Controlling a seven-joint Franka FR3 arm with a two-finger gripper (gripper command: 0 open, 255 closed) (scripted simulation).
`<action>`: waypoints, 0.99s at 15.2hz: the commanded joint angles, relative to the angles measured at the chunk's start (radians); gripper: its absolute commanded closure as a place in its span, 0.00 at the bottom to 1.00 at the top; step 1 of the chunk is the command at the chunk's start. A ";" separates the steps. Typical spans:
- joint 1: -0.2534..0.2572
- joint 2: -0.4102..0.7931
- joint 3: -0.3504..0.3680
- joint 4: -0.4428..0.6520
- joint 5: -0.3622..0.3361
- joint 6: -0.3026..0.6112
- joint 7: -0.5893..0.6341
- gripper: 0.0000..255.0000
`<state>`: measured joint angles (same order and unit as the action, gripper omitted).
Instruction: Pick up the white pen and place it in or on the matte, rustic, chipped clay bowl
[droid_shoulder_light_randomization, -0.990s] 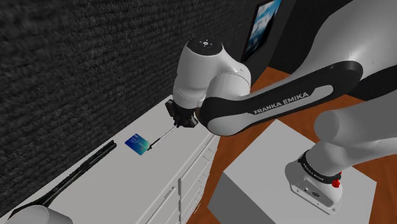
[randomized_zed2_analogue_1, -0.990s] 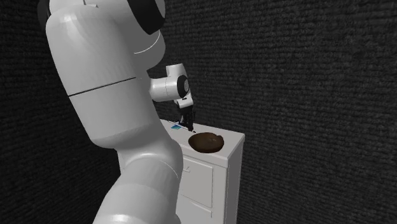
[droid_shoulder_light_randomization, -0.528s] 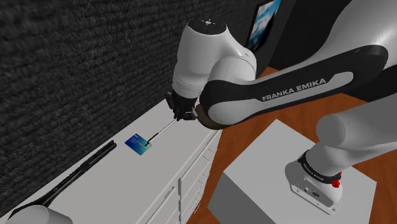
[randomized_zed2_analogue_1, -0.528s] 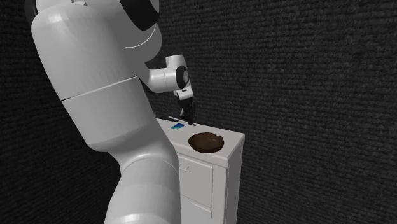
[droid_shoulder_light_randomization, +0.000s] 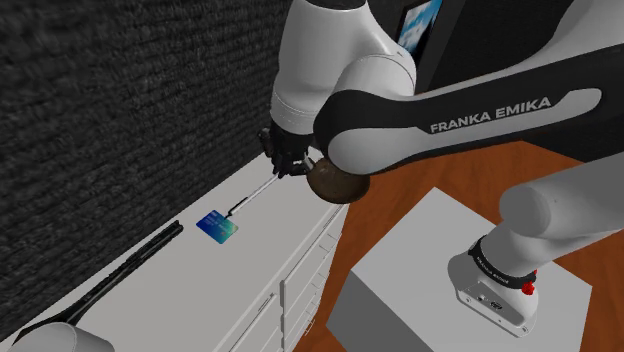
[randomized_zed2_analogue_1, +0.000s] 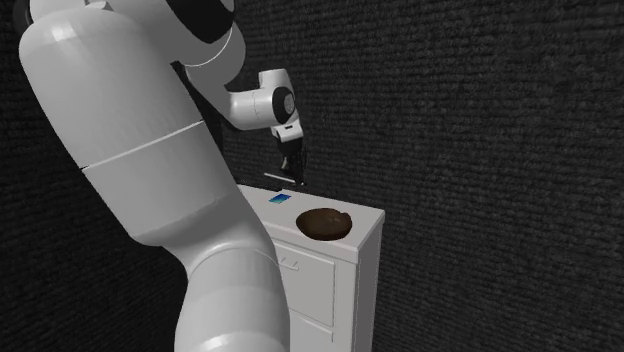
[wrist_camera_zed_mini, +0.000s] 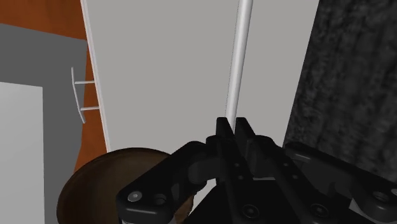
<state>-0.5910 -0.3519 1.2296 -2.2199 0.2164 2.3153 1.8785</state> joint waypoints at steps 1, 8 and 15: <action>0.009 -0.007 -0.019 0.021 0.003 -0.029 -0.007 1.00; 0.184 -0.147 -0.285 -0.118 0.117 -0.058 -0.184 1.00; 0.283 -0.305 -0.526 -0.288 0.178 -0.095 -0.390 1.00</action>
<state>-0.3254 -0.6256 0.7425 -2.4760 0.3849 2.2284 1.5226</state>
